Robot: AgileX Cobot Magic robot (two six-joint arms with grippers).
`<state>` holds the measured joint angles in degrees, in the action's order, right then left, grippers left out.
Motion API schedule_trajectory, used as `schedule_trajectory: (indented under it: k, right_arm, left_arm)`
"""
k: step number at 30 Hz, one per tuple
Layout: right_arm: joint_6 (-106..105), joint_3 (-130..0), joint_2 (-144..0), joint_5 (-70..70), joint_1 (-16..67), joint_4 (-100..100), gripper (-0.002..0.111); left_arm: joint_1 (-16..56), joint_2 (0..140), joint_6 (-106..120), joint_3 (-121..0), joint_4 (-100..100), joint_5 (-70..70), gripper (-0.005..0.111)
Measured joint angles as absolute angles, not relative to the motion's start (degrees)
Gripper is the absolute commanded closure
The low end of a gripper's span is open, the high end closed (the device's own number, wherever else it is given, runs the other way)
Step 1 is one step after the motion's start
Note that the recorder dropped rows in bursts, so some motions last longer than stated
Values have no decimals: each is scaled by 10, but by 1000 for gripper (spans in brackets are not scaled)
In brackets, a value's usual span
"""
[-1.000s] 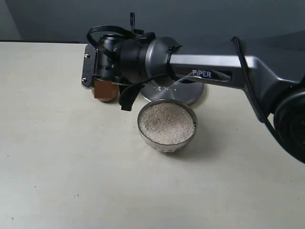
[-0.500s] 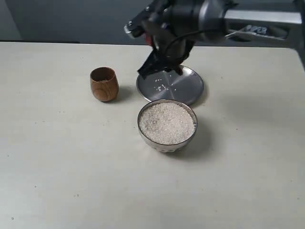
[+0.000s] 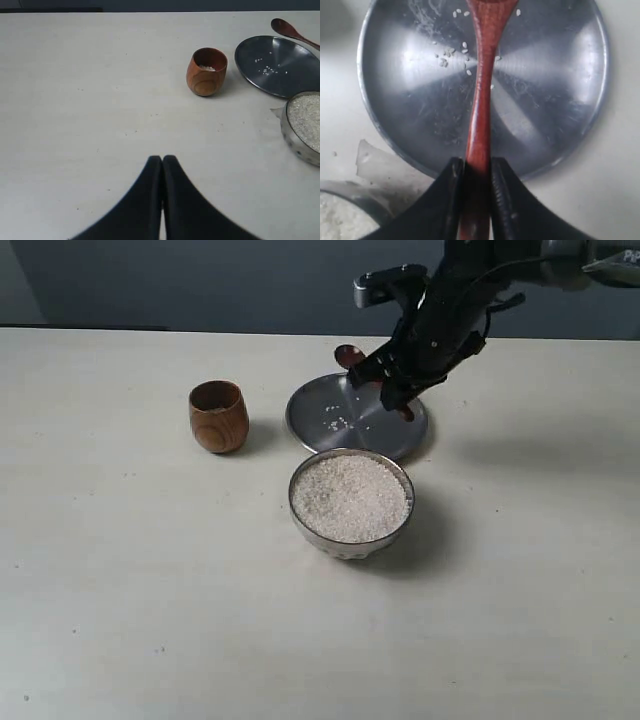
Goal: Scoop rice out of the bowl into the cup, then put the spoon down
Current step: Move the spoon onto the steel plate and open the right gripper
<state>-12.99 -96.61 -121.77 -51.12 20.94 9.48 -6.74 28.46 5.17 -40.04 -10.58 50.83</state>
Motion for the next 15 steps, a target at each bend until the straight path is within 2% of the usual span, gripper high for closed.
schedule_trajectory:
  k: [10,12,14,15]
  right_arm:
    - [-141,-966,-1297,-408,209,104,107]
    - [-141,-966,-1306,-405,209,102,92]
    - [-141,-966,-1308,-404,209,96,70]
    - [-141,-966,-1308,-402,209,92,68]
  left_arm:
    - [-67,285,52,-402,-106,508,106]
    - [-67,285,52,-402,-106,508,106]
    - [-67,285,52,-402,-106,508,106]
    - [-67,285,52,-402,-106,508,106]
